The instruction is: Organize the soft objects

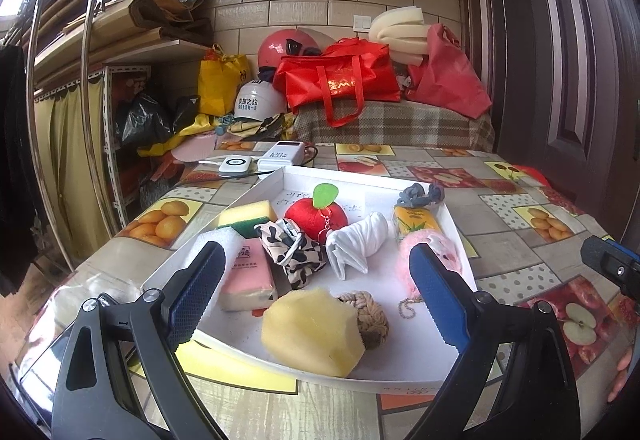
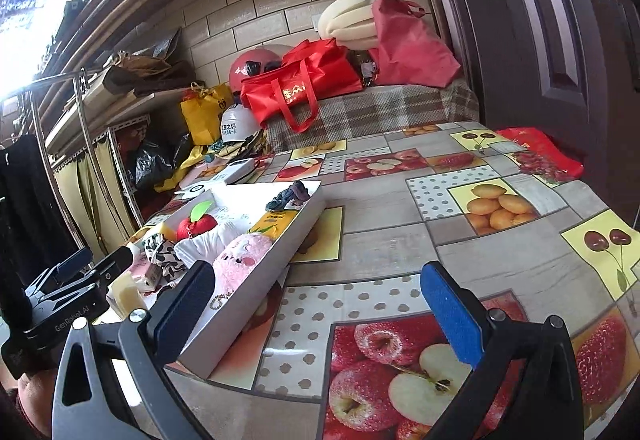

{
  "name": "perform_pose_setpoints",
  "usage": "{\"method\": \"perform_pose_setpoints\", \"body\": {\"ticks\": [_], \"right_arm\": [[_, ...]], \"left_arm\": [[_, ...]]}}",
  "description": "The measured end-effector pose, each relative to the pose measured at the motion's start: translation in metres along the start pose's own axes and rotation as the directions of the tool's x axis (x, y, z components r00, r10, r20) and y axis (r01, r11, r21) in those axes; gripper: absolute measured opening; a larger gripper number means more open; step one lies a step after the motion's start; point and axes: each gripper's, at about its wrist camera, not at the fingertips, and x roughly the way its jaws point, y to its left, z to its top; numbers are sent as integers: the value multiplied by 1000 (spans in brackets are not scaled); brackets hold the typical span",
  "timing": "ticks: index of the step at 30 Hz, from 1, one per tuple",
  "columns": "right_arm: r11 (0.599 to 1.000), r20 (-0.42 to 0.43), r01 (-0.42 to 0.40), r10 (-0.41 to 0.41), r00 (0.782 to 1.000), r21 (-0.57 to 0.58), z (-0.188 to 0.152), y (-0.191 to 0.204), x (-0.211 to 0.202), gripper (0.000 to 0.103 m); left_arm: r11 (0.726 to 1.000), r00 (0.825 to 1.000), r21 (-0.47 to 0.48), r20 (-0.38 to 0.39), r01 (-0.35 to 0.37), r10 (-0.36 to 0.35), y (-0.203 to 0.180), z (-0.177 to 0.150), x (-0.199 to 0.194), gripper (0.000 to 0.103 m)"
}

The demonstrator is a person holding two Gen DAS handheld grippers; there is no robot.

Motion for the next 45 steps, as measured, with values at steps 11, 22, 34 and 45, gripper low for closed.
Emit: {"method": "perform_pose_setpoints", "body": {"ticks": [11, 22, 34, 45], "right_arm": [[988, 270, 99, -63, 961, -121, -13, 10, -71, 103], [970, 274, 244, -237, 932, 10, -10, -27, -81, 103], [978, 271, 207, -196, 942, -11, -10, -36, -84, 103], [960, 270, 261, -225, 936, -104, -14, -17, -82, 103]], "left_arm": [[999, 992, 11, 118, -45, 43, -5, 3, -34, 94], [999, 999, 45, 41, 7, -9, -34, -10, -48, 94], [993, 991, 86, 112, -82, 72, -57, -12, -65, 94], [982, 993, 180, 109, -63, 44, -77, -14, -63, 94]]}}
